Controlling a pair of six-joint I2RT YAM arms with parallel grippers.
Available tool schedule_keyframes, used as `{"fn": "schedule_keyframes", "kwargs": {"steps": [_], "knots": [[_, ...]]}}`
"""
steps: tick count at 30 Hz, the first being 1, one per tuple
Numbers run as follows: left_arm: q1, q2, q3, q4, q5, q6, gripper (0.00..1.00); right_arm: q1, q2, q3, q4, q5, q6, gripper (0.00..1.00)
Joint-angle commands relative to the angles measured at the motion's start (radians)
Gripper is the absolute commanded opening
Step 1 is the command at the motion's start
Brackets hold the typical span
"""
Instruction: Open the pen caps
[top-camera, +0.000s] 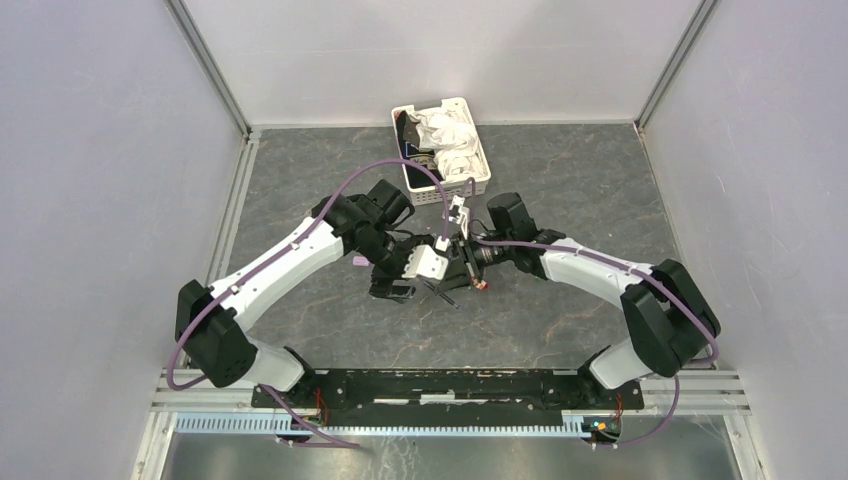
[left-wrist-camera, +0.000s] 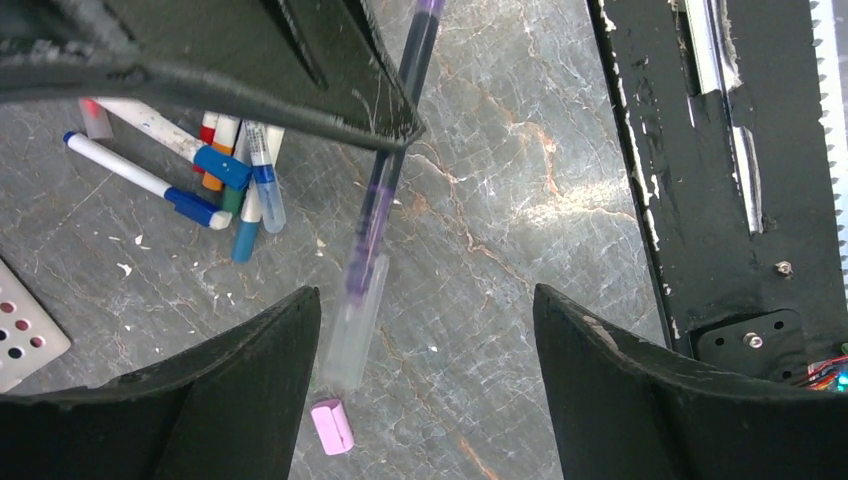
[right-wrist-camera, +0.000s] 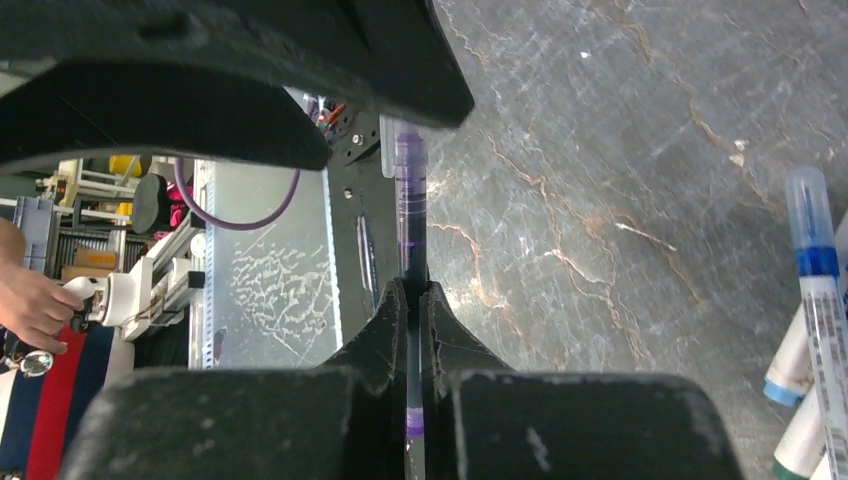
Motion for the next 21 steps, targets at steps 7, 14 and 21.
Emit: {"fn": "schedule_keyframes", "kwargs": {"steps": [7, 14, 21], "knots": [[-0.020, 0.008, -0.012, 0.027, -0.010, 0.047, 0.55, 0.036, 0.044, 0.098, 0.040, -0.035, 0.020, 0.00], [-0.023, 0.007, -0.028, 0.029, -0.066, 0.061, 0.31, 0.045, 0.057, 0.090, 0.087, -0.034, 0.060, 0.04], [-0.023, -0.003, -0.002, 0.017, -0.059, 0.060, 0.21, 0.095, 0.149, 0.122, 0.218, -0.043, 0.168, 0.45]]}}
